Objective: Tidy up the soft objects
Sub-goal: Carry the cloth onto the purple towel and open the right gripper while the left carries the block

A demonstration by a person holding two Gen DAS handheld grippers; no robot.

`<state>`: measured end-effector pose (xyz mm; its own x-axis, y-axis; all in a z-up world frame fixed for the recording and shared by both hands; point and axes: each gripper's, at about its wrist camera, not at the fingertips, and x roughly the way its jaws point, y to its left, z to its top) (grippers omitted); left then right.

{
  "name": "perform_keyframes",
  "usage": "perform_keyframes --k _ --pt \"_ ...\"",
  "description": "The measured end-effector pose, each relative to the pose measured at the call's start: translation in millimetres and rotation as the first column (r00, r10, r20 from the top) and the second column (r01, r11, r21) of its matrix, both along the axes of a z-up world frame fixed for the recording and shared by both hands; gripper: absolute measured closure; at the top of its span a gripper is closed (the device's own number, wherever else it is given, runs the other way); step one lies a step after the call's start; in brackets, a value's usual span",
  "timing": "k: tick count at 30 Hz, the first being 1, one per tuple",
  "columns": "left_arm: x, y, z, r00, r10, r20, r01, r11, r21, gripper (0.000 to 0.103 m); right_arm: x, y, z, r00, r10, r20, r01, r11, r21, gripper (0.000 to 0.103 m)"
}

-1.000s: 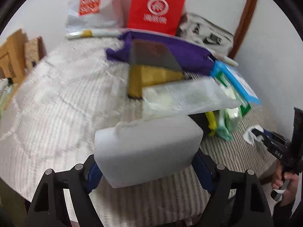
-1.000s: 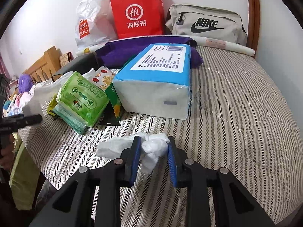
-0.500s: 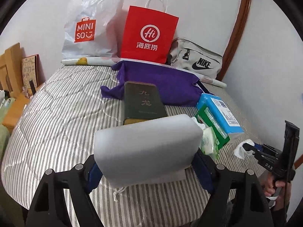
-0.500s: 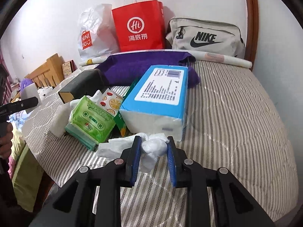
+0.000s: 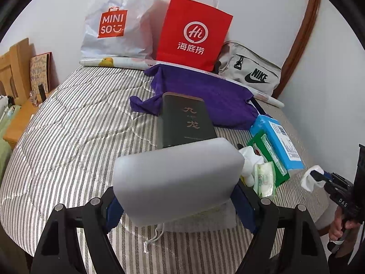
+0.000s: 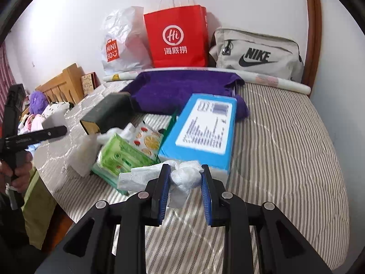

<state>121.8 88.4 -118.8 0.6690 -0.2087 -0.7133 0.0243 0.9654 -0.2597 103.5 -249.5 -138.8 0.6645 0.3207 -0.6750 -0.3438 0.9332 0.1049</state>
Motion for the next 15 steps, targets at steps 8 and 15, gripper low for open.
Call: perform_keyframes --k 8,15 --pt "21.0 0.5 19.0 1.0 0.008 0.015 -0.008 1.0 0.014 0.022 36.1 9.1 21.9 1.0 0.011 0.009 -0.011 1.0 -0.002 0.077" --pt "51.5 -4.8 42.9 0.999 0.02 0.039 -0.023 0.997 0.075 0.022 76.8 22.4 31.7 1.0 0.023 -0.002 -0.023 1.0 -0.021 0.077"
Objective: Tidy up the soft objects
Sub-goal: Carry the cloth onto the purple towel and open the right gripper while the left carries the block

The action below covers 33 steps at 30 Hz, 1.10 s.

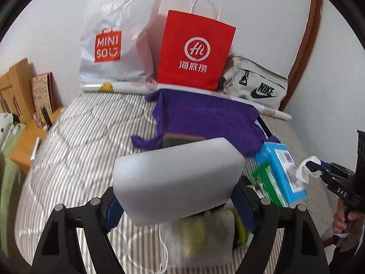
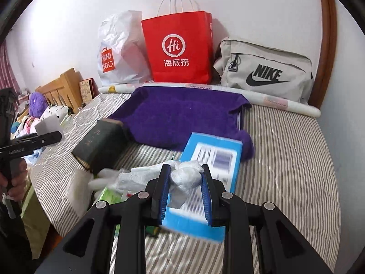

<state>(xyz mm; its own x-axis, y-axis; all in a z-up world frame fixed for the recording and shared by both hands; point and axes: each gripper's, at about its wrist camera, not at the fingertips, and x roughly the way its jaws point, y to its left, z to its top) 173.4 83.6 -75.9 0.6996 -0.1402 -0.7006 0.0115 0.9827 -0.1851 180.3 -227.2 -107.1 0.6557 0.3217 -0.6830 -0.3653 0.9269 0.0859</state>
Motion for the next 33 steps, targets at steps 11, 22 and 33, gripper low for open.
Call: perform_keyframes --k 11,22,33 --pt "58.3 -15.1 24.2 1.0 0.022 0.001 -0.022 0.996 0.091 0.022 69.8 11.2 14.9 1.0 -0.013 0.0 0.013 1.0 -0.012 0.077" --pt "120.5 -22.9 22.2 0.999 -0.007 -0.031 0.01 0.997 0.08 0.022 137.3 14.3 14.3 0.999 -0.022 -0.041 0.021 0.999 -0.031 0.077" --pt "198.3 -9.9 -14.0 0.988 -0.068 -0.141 0.069 0.998 -0.004 0.022 203.4 23.3 -19.8 0.992 -0.005 -0.127 -0.004 0.997 -0.073 0.077"
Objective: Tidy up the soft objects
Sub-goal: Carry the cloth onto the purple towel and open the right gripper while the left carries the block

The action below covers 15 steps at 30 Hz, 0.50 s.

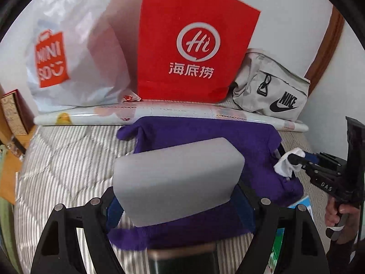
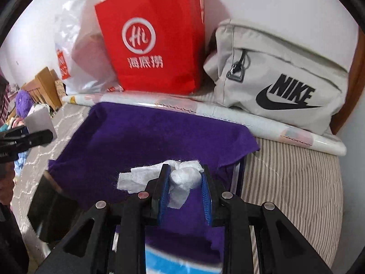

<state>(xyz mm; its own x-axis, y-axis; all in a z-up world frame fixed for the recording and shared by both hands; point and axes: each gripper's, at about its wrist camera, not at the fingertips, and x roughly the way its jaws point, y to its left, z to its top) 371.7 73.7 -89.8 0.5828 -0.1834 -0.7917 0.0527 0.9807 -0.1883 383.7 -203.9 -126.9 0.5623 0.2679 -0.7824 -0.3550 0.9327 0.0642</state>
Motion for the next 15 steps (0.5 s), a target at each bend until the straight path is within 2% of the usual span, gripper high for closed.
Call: perform_keyframes --k 5,9,15 --pt "36.2 6.2 -23.2 0.998 -0.003 -0.063 0.003 1.0 0.003 0.022 28.0 6.6 -20.0 0.998 0.027 -0.051 -0.029 0.998 -0.05 0.077" --pt "59.3 -1.6 -39.6 0.991 -0.039 -0.131 0.039 0.999 0.0 0.022 43.8 10.1 -33.2 0.995 0.043 -0.09 -0.051 0.995 -0.083 0.077" --pt "80.6 -15.2 -57.8 0.981 -0.062 -0.185 0.072 0.996 0.052 0.021 57.7 11.9 -45.7 0.993 0.052 -0.11 -0.063 0.993 -0.099 0.076"
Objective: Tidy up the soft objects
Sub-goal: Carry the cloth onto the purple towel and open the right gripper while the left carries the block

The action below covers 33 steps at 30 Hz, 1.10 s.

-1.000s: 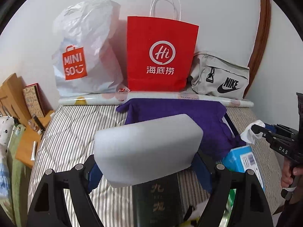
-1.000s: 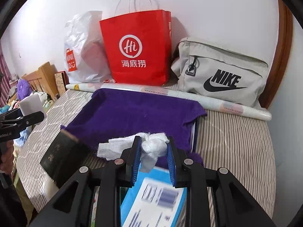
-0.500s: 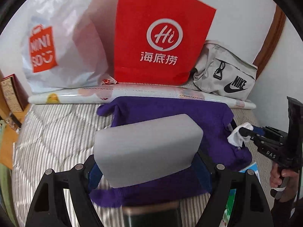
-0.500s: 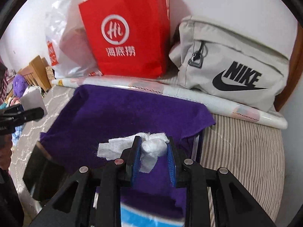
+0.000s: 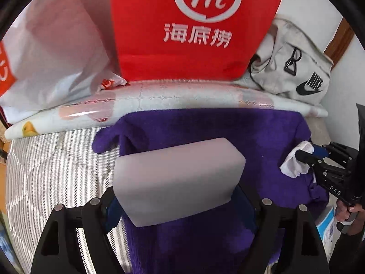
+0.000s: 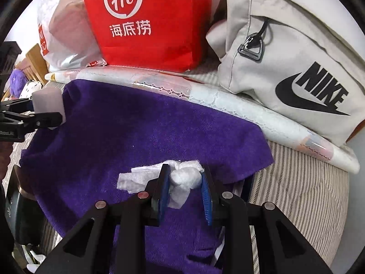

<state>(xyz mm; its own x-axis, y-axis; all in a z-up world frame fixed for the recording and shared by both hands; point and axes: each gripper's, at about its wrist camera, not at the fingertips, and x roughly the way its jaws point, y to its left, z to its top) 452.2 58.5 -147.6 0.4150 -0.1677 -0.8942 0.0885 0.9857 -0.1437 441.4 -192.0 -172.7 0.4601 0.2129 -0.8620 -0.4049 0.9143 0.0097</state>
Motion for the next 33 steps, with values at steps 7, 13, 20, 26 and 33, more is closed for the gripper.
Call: perform_keyframes --k 7,13,20,26,33 --pt "8.4 -10.0 -10.0 0.999 -0.021 -0.036 0.022 1.0 0.018 0.02 9.1 1.6 -9.8 0.999 0.007 -0.033 -0.007 1.0 -0.019 0.064" --pt "3.8 -6.2 -4.1 0.999 0.016 -0.045 -0.016 1.0 0.004 0.02 6.8 6.0 -2.2 1.0 0.021 0.015 -0.02 0.999 -0.036 0.03" --pt "9.1 -18.0 -4.8 0.994 -0.025 -0.106 0.031 0.998 0.062 0.019 -4.3 3.3 11.7 0.999 0.023 0.048 -0.022 1.0 -0.022 0.03" --pt "8.4 -22.1 -4.9 0.996 0.003 -0.092 -0.002 1.0 0.01 0.019 -18.2 -0.8 17.7 0.996 0.043 0.076 -0.04 0.999 -0.036 0.03" --pt "-3.9 -24.4 -6.9 0.995 -0.021 -0.096 0.013 0.996 -0.086 0.019 -24.4 -5.2 20.2 0.995 0.041 0.092 -0.04 0.999 -0.017 0.03"
